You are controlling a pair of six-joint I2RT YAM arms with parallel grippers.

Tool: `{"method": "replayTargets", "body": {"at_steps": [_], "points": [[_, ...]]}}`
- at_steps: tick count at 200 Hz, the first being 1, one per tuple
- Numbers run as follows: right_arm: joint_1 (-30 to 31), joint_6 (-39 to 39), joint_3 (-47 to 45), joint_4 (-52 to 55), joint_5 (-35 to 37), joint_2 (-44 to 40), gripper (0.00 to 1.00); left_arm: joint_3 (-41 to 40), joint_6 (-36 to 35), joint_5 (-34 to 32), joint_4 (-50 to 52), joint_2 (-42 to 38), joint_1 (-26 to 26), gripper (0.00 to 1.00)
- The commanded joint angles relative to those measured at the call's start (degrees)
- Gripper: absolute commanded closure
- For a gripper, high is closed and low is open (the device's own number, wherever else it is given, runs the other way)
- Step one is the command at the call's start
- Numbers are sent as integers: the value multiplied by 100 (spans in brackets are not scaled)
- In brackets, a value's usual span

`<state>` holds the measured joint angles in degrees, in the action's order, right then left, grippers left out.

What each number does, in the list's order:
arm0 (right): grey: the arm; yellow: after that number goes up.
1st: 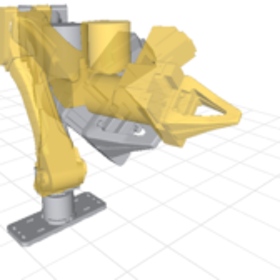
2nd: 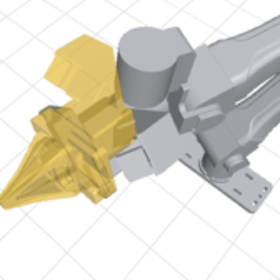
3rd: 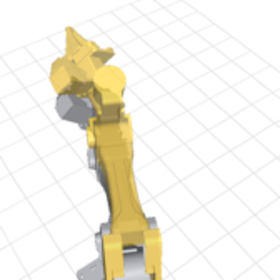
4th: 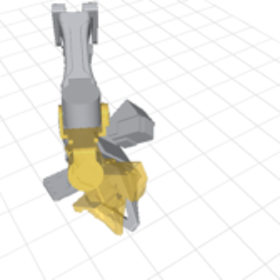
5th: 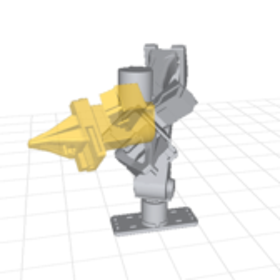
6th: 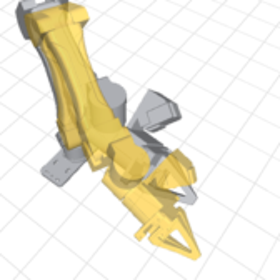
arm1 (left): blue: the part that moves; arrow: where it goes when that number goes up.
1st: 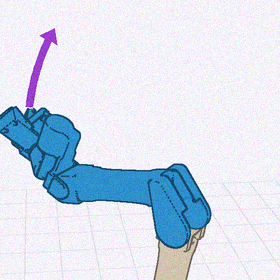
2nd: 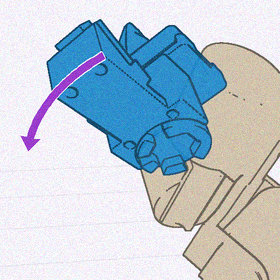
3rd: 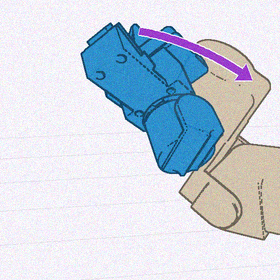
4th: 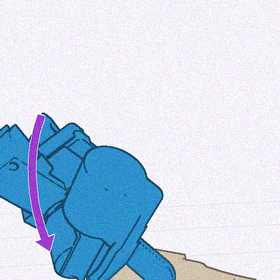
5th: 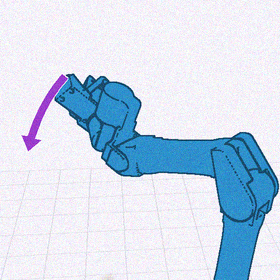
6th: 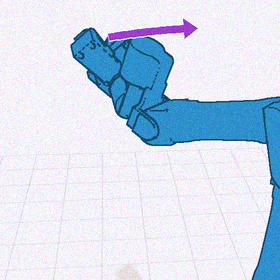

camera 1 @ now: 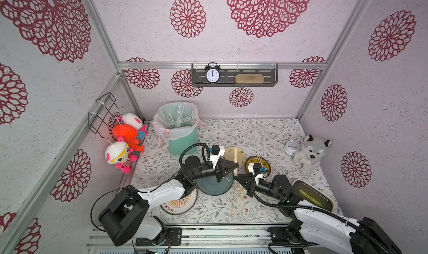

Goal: Remove the packaging of disposable chopsticks
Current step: Remove the packet bag from the disposable chopsticks.

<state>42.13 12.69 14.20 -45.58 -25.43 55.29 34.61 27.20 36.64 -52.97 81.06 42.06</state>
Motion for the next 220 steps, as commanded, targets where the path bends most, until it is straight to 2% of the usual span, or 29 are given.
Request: {"method": "replayTargets", "body": {"at_steps": [1, 13, 25, 31, 61, 79, 88, 102, 117, 133, 140, 160, 176, 192, 206, 220], "points": [[30, -53, 448, -977, -293, 16, 100, -240, 150, 42, -141, 411, 161, 100], [30, -41, 487, -916, -327, 57, 100, -330, 224, 67, -503, 563, 158, 99], [29, -44, 488, -869, -329, 95, 100, -283, 209, 106, -446, 501, 58, 63], [37, -33, 459, -885, -331, 118, 100, -217, 176, 111, -292, 394, -17, 53], [75, 80, 249, -986, -292, 247, 100, 492, -319, -33, 1063, -248, -294, 37], [118, 77, 132, -1026, -192, 265, 100, 908, -634, -121, 1550, -444, -304, 34], [120, 55, 88, -1005, -126, 263, 100, 1058, -607, 27, 1509, -452, -304, 35], [120, 37, 19, -1060, -85, 255, 100, 1232, -389, 282, 1338, -424, -302, 42], [120, 16, -15, -1042, -67, 225, 100, 1311, -321, 302, 1262, -431, -304, 49], [120, -16, -43, -995, -62, 161, 100, 1277, -367, 212, 1218, -514, -304, 53], [120, -36, -48, -951, -36, 121, 100, 1289, -424, 161, 1293, -552, -304, 60], [120, -69, -64, -856, 3, 59, 100, 1376, -478, 208, 1404, -511, -297, 71], [120, -87, -66, -863, -4, 52, 100, 1474, -388, 352, 1377, -378, -295, 74], [120, -80, -84, -921, 1, 62, 100, 1513, -286, 392, 1261, -255, -295, 93], [120, -58, -106, -966, 12, 65, 100, 1469, -255, 471, 1220, -213, -291, 100], [120, -71, -100, -970, 26, 53, 100, 1318, -256, 439, 1231, -264, -262, 100]]}}
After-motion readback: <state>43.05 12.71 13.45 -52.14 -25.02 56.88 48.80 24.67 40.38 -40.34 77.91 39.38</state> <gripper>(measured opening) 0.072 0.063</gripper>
